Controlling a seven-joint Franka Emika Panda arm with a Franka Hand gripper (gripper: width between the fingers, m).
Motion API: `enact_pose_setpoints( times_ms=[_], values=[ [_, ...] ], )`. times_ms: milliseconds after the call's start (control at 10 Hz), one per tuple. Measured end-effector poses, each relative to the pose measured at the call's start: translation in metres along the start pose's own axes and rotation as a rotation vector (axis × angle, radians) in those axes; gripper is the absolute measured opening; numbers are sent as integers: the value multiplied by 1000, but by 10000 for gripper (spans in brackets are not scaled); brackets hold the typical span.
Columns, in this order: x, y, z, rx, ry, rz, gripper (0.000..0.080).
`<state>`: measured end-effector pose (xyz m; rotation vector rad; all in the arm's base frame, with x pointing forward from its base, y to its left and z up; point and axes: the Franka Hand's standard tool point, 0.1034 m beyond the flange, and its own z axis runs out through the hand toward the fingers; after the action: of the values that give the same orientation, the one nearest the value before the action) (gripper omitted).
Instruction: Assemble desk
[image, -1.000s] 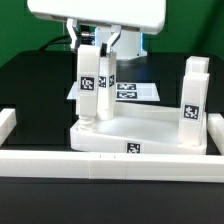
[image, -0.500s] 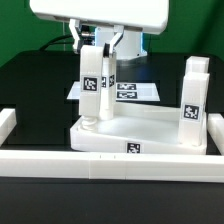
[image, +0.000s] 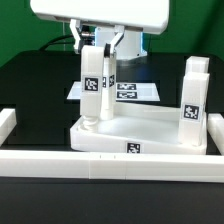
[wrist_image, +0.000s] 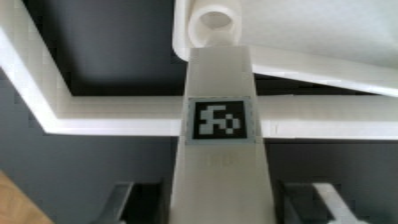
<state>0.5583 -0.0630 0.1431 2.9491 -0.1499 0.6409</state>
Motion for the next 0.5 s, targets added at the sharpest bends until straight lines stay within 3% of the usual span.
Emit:
enact_pose_setpoints(
  times_ms=[500],
  values=[
    [-3,2,1,-4,2,-3,290]
  ],
)
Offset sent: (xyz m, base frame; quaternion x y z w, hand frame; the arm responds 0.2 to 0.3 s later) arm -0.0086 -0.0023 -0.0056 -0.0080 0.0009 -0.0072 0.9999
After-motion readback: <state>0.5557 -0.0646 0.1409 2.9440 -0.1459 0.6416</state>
